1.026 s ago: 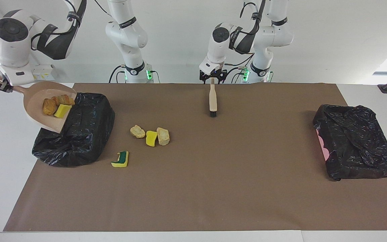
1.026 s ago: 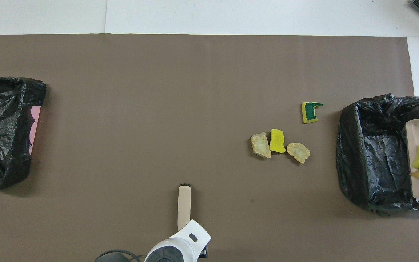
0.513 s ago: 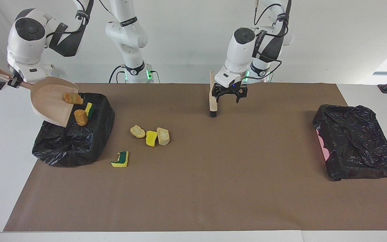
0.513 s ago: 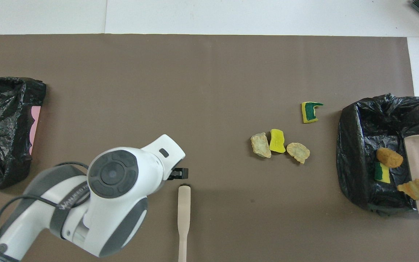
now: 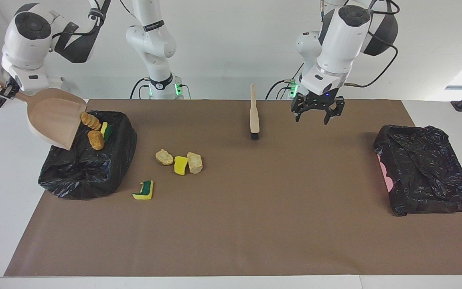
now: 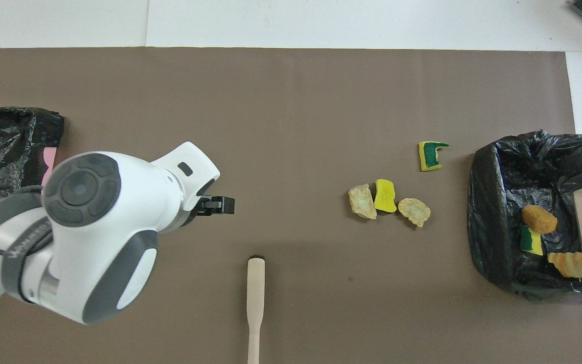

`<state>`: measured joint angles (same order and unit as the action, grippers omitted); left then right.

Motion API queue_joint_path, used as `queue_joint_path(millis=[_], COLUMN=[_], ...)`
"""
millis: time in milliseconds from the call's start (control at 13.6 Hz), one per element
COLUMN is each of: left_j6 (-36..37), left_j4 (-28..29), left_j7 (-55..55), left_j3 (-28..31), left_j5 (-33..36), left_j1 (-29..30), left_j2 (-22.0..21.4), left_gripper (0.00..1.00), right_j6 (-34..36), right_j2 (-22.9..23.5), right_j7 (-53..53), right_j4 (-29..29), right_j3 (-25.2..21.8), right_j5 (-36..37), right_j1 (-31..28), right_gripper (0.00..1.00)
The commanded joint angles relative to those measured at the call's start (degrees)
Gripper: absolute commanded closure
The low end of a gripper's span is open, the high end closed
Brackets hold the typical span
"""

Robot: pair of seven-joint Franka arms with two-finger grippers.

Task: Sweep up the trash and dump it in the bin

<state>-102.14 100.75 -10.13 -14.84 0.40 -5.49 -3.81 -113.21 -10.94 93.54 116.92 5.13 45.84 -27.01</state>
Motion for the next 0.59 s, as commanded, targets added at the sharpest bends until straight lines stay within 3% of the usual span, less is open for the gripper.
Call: queue_joint_path(millis=[0,220,513], left_j6=[8.0,14.8,16.5], left_j4=[-8.1,-12.2,-13.9], left_j7=[5.1,8.8,9.7], left_j3=[4.2,7.4,9.1], left_j5=[1.9,1.8,1.7], left_j1=[-1.7,-1.6,-1.5], left_j2=[0.7,0.8,1.0], left_gripper=[0.0,0.0,0.0], right_j6=[-0.1,0.1,0.4], right_j2=[-0.1,0.9,2.9], right_j7=[-1.2,-2.6,-4.2], right_j4=[-1.4,-2.7,-5.1], right_j3=[0.3,0.3,0.3], right_j5=[-2.3,-8.0,-18.3], right_j1=[2.5,4.9,7.5], right_gripper=[1.0,1.0,1.0])
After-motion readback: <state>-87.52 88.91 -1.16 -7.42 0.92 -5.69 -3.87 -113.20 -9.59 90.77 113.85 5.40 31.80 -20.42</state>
